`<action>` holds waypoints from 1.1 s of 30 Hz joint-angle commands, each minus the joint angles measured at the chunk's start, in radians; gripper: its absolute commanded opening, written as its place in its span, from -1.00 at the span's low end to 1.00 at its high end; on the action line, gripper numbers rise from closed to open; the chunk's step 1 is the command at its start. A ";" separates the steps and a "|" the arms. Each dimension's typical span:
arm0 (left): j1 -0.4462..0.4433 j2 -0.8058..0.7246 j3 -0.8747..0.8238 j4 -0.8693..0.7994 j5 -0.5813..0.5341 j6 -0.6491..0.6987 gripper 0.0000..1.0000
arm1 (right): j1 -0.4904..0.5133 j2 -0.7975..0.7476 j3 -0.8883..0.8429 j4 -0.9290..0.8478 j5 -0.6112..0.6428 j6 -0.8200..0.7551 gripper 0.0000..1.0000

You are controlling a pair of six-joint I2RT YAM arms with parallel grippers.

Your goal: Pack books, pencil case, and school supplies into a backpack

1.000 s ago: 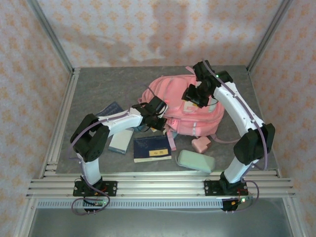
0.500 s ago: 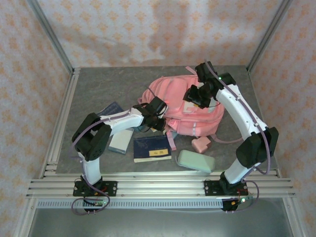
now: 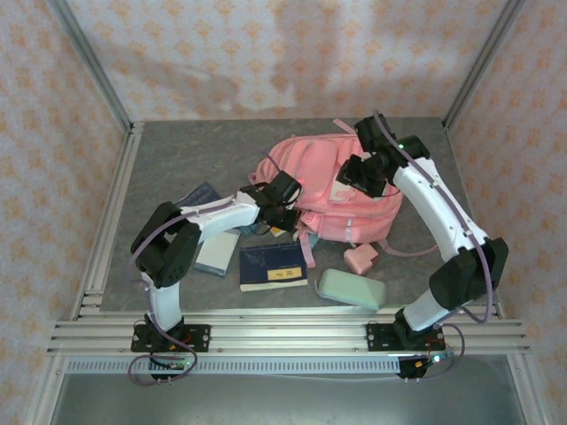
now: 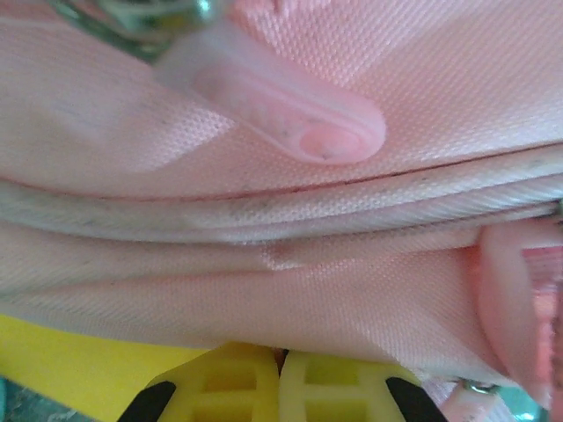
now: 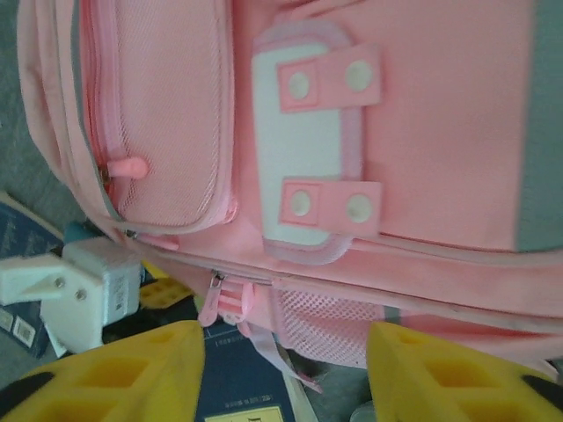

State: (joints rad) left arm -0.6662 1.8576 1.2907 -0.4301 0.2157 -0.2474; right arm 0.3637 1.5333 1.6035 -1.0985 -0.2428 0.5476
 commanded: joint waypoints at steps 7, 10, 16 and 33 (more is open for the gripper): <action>-0.001 -0.200 -0.006 -0.031 -0.027 -0.079 -1.00 | -0.005 -0.251 -0.232 -0.031 0.039 0.390 0.59; -0.003 -0.222 0.005 -0.042 -0.012 -0.094 -1.00 | -0.006 -0.358 -0.373 0.065 0.012 0.620 0.58; -0.012 -0.248 0.034 -0.058 0.001 -0.108 -1.00 | 0.013 -0.437 -0.599 0.347 -0.055 0.897 0.61; -0.026 -0.277 0.065 -0.087 0.015 -0.127 -1.00 | 0.033 -0.231 -0.609 0.546 0.146 0.709 -0.43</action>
State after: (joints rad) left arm -0.6746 1.6413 1.3163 -0.5274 0.2276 -0.3691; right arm 0.4160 1.2896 0.9325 -0.5488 -0.1825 1.3533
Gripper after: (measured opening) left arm 0.043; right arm 0.338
